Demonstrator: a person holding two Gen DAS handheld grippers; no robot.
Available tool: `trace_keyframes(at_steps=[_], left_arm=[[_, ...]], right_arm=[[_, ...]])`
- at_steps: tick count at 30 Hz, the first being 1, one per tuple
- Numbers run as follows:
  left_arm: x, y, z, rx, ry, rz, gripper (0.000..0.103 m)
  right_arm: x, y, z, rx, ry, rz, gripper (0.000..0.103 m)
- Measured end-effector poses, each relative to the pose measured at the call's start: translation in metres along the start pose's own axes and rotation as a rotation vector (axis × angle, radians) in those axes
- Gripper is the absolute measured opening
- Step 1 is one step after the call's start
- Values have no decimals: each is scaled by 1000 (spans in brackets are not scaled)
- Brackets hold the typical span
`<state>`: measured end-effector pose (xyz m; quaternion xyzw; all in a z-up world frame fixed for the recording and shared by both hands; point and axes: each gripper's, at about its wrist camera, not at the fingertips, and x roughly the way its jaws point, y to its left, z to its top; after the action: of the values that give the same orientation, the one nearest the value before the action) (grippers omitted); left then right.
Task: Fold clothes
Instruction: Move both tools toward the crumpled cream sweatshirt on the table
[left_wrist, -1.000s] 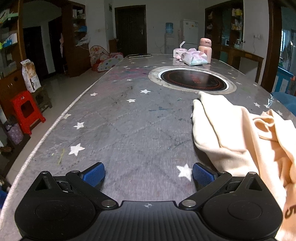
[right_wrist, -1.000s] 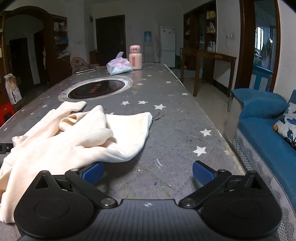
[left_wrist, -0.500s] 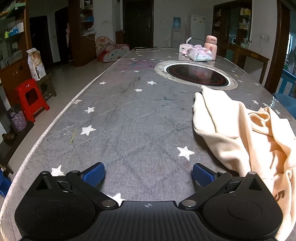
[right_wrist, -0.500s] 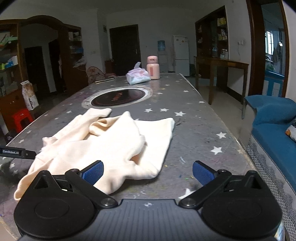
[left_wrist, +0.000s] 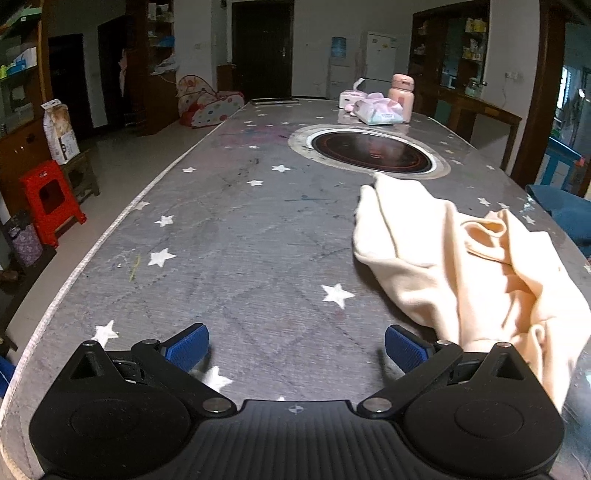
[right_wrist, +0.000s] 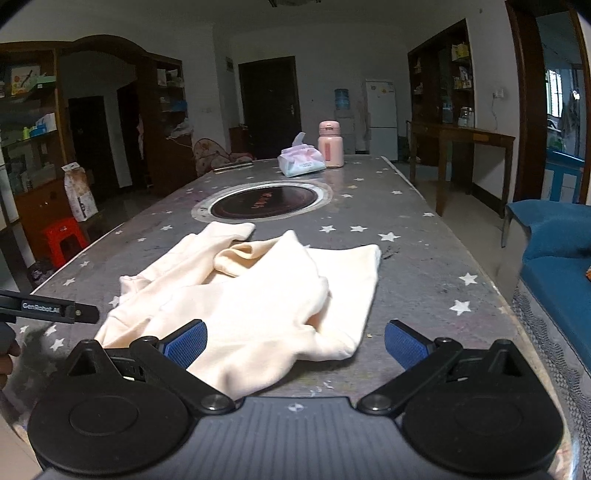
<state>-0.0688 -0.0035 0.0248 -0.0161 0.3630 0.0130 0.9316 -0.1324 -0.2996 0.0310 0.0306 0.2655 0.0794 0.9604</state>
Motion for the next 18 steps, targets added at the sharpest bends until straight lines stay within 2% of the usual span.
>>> trace_keyframes(at_steps=[18], left_arm=[[-4, -19, 5, 49, -4, -43, 103]], right_arm=[[8, 18, 5, -42, 10, 45, 103]])
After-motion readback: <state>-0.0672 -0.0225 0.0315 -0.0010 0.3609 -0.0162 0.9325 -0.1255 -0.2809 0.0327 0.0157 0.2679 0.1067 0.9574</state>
